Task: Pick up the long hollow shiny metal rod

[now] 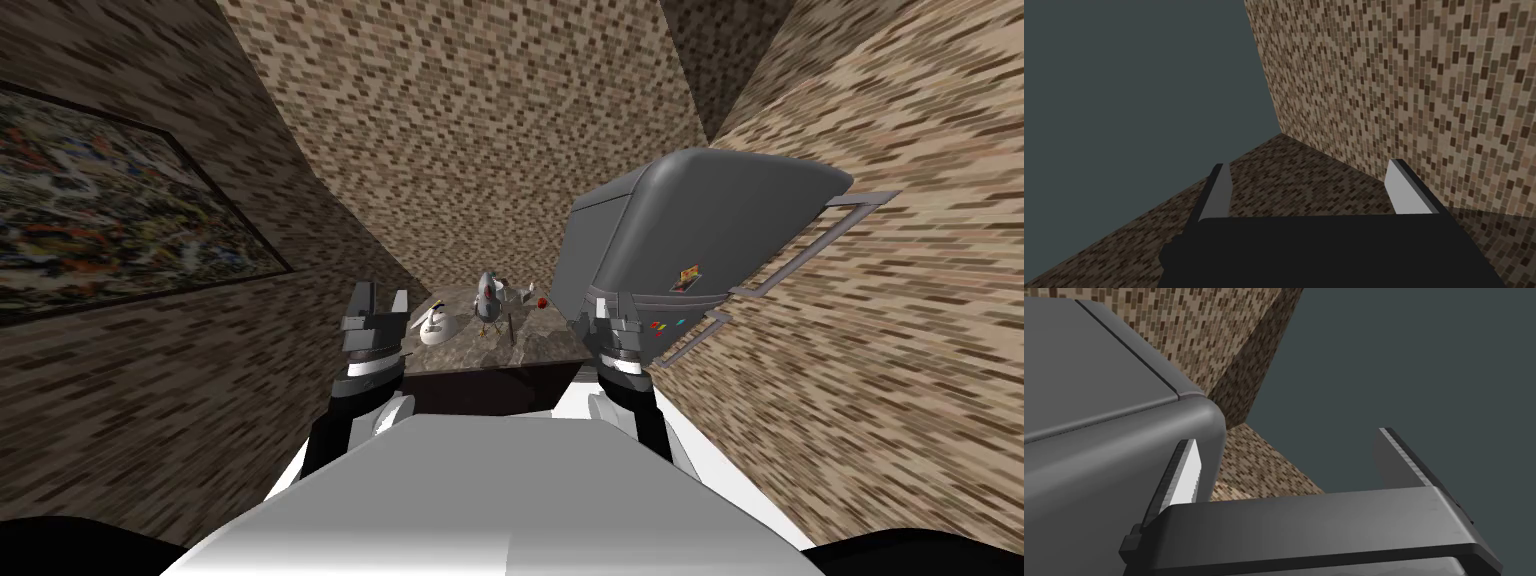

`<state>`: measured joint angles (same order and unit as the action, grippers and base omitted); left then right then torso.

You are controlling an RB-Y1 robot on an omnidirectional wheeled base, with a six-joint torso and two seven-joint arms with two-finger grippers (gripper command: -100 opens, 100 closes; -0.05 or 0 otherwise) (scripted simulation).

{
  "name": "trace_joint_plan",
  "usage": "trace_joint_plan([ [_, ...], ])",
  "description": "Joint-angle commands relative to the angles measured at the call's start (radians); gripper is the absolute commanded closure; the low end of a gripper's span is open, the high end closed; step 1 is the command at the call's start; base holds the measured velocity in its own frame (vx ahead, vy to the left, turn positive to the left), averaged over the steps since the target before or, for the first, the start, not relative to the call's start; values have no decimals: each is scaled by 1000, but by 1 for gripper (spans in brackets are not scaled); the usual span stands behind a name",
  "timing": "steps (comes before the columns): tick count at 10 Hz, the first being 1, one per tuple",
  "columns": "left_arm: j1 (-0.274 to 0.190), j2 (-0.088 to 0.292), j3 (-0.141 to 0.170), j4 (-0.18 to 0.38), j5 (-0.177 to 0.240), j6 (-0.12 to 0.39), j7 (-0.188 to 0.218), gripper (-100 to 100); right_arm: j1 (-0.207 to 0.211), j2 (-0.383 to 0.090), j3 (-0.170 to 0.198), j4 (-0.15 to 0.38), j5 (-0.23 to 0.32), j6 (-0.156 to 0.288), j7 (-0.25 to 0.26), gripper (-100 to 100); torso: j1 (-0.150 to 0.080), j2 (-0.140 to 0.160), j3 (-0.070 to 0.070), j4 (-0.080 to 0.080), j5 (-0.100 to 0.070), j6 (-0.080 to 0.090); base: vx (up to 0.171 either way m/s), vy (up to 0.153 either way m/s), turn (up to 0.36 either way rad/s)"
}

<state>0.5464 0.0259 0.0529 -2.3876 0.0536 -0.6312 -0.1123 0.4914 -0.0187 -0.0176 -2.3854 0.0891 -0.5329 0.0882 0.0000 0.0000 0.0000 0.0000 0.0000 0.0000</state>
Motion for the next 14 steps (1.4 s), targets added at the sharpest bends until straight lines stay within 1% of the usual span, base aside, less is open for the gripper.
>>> trace_joint_plan([
  [1,0,0,0,0,0,0,0,0,9,-39,-24,3,-16,36,20,-100,0,0,0,0,0,0,-27,-21,107],
  [3,0,0,0,0,0,0,0,0,22,-69,-60,7,-40,89,50,-100,-4,3,2,1,-1,0,-59,-67,141],
  [5,0,0,0,0,0,0,0,0,41,-94,-108,14,-73,151,91,-100,-6,5,3,1,-1,0,-81,-82,168],
  [6,0,0,0,0,0,0,0,0,41,-94,-108,14,-73,164,91,-100,-6,5,3,1,-1,0,-53,-52,59],
  [7,0,0,0,0,0,0,0,0,52,-106,-136,18,-93,199,116,-100,-5,4,2,1,-1,0,-45,-38,160],
  [8,0,0,0,0,0,0,0,0,52,-106,-136,18,-93,208,116,-100,-4,3,2,1,-1,0,-32,-30,64],
  [9,0,0,0,0,0,0,0,0,63,-116,-167,22,-114,250,142,-100,-3,2,1,1,-1,0,-42,-34,185],
  [10,0,0,0,0,0,0,0,0,74,-126,-200,26,-137,283,171,-100,-3,3,2,1,-1,0,-80,-68,182],
  [11,0,0,0,0,0,0,0,0,74,-126,-200,26,-137,309,171,-100,-5,4,2,1,-1,0,-68,-65,119],
  [12,0,0,0,0,0,0,0,0,86,-136,-235,31,-162,339,201,-100,-5,4,2,1,-1,0,-69,-52,214],
  [13,0,0,0,0,0,0,0,0,86,-136,-235,31,-162,365,201,-100,-4,4,3,1,-1,0,-56,-37,86],
  [14,0,0,0,0,0,0,0,0,99,-146,-272,35,-187,398,233,-100,-4,3,2,1,-1,0,-60,-32,195],
])
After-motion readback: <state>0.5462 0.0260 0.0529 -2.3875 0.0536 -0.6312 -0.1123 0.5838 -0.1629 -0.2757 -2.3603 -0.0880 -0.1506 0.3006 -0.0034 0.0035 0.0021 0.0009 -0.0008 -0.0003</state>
